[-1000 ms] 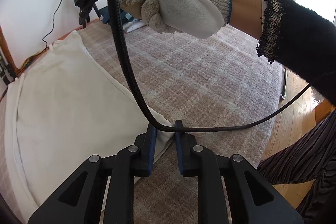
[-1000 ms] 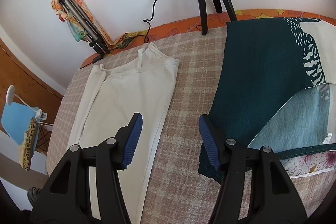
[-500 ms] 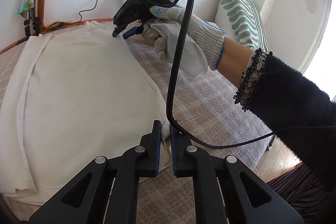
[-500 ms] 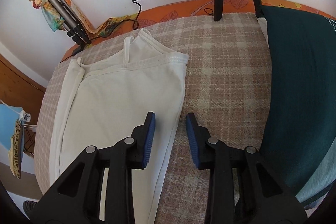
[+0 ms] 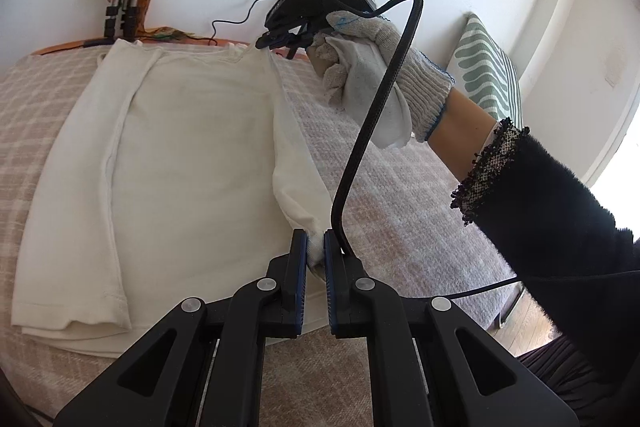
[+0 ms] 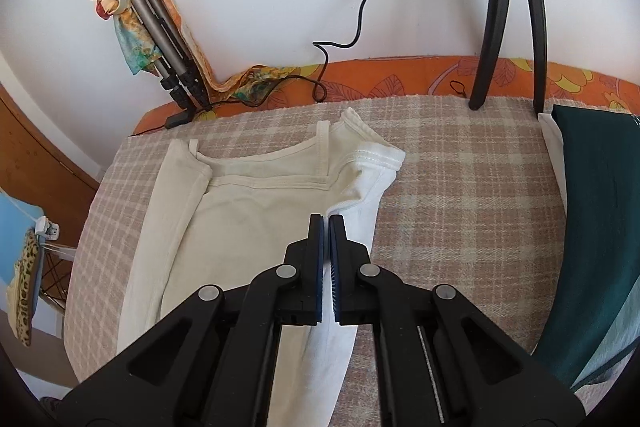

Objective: Fold small clothes
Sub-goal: 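Grasp the other side edge with the right tool and fold it toward the middle, then move both tools to the hem of the white top and close on it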

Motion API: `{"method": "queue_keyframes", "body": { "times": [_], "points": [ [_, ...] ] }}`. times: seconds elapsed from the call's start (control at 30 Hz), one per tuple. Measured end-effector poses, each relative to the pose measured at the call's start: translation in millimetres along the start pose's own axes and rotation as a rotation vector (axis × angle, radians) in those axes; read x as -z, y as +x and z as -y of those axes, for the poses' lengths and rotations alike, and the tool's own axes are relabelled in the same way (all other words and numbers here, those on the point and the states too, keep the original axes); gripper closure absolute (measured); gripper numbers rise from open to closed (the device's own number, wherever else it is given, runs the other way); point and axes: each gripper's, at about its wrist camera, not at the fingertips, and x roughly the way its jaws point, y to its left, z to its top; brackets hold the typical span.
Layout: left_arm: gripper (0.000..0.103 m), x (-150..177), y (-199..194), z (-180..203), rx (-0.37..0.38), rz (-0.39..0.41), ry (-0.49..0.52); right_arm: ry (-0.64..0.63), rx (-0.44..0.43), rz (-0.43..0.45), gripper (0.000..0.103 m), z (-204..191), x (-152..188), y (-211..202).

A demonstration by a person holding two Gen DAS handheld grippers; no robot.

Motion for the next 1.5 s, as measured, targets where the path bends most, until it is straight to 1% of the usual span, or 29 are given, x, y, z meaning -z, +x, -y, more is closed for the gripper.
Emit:
{"method": "queue_keyframes", "body": {
  "times": [0.17,0.3,0.4,0.53,0.7,0.8,0.83,0.87,0.9,0.93,0.97,1.03,1.13,1.17,1.2,1.23,1.37,1.4,1.5],
  "points": [
    [0.096,6,-14,-16,-0.029,0.019,-0.045,-0.072,-0.005,-0.008,0.099,-48,-1,15],
    [0.096,9,-22,-30,-0.054,0.031,-0.080,-0.103,-0.001,-0.026,0.099,-73,-1,33],
    [0.096,11,-26,-39,-0.072,0.036,-0.092,-0.114,0.007,-0.041,0.099,-81,2,44],
    [0.096,13,-25,-46,-0.074,0.018,-0.099,-0.135,0.018,-0.067,0.099,-88,6,59],
    [0.096,16,-24,-45,-0.073,0.006,-0.094,-0.164,0.036,-0.091,0.099,-93,13,71],
    [0.096,17,-22,-44,-0.070,-0.014,-0.086,-0.164,0.024,-0.101,0.098,-92,14,73],
    [0.096,17,-22,-44,-0.073,-0.020,-0.083,-0.158,0.019,-0.096,0.097,-90,14,71],
    [0.093,16,-22,-43,-0.083,-0.031,-0.083,-0.146,0.003,-0.095,0.091,-88,13,68],
    [0.092,16,-22,-43,-0.087,-0.043,-0.084,-0.133,-0.017,-0.088,0.079,-86,12,63],
    [0.092,16,-23,-43,-0.091,-0.049,-0.084,-0.121,-0.033,-0.072,0.072,-83,12,56],
    [0.091,16,-25,-43,-0.097,-0.055,-0.081,-0.112,-0.041,-0.048,0.060,-81,11,46],
    [0.091,17,-31,-43,-0.098,-0.068,-0.071,-0.096,-0.068,-0.008,0.058,-76,12,25],
    [0.088,19,-46,-43,-0.091,-0.079,-0.046,-0.062,-0.089,0.018,0.058,-67,16,-6],
    [0.081,19,-53,-43,-0.091,-0.080,-0.034,-0.053,-0.096,0.023,0.058,-64,19,-17],
    [0.070,19,-60,-43,-0.095,-0.074,-0.023,-0.047,-0.097,0.022,0.058,-61,24,-28],
    [0.065,18,-68,-45,-0.110,-0.063,-0.011,-0.046,-0.090,0.018,0.058,-60,29,-38],
    [0.063,5,-96,-56,-0.155,-0.030,0.052,-0.079,-0.054,0.010,0.058,-60,56,-78],
    [0.059,1,-100,-61,-0.165,-0.027,0.058,-0.078,-0.051,0.000,0.058,-60,64,-86],
    [0.057,-10,-108,-84,-0.179,-0.035,0.032,-0.078,-0.052,-0.032,0.058,-61,94,-110]
  ]
}}
